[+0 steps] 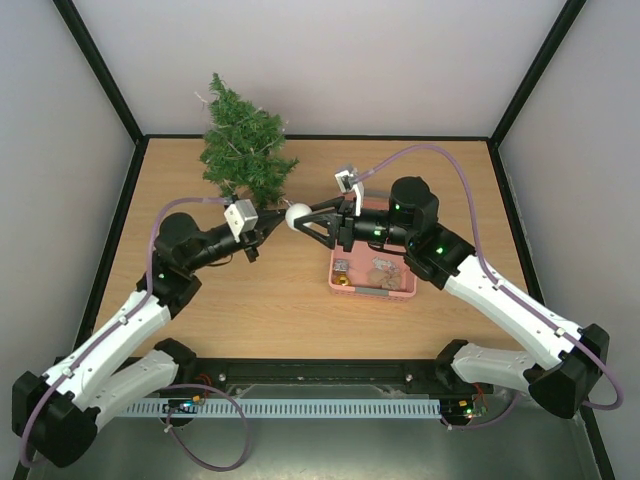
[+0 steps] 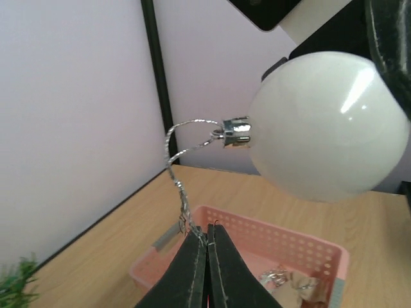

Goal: Decorate the small christmas tree
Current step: Hang the decoration item on the Christmas tree.

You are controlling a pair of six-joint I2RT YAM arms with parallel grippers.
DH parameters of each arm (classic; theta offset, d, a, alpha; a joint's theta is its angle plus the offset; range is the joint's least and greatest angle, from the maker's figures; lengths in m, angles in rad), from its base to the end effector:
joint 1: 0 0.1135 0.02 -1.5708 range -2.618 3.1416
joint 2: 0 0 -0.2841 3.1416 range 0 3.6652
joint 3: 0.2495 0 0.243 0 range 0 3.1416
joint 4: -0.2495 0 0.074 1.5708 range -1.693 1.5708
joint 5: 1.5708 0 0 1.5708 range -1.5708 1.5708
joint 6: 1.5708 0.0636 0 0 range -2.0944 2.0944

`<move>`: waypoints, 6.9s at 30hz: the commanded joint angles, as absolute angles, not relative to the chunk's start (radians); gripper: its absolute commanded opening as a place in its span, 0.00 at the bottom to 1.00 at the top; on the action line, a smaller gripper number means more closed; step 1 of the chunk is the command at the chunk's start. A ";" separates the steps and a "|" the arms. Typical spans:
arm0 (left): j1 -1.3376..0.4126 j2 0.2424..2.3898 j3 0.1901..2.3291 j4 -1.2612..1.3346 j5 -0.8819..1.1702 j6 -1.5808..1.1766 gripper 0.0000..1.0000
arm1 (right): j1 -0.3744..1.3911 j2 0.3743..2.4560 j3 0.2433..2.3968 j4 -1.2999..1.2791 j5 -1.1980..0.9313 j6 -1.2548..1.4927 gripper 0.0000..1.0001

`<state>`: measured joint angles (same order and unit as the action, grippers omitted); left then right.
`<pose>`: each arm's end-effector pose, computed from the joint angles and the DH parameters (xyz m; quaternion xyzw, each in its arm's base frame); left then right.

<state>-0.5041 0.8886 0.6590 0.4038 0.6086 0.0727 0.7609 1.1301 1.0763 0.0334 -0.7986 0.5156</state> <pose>0.1646 -0.1324 0.3607 0.3945 0.5228 -0.3446 0.6726 0.1536 0.2092 0.4153 -0.3505 0.6199 0.6072 0.3524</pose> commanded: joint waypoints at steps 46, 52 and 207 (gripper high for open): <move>-0.358 0.834 0.807 -0.006 0.511 -0.774 0.53 | 0.768 1.267 1.188 -0.117 -0.528 0.030 0.42; -0.332 0.886 0.732 0.281 0.698 -1.225 0.60 | 0.769 1.228 1.186 -0.113 -0.475 -0.033 0.42; -0.295 0.649 0.657 0.283 0.745 -0.213 0.54 | 0.894 1.096 0.968 0.294 -0.542 0.222 0.42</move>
<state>-0.2752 0.6754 0.6998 0.0982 0.6876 -0.3035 0.8906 1.1339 0.9829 0.2424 -0.4618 0.1043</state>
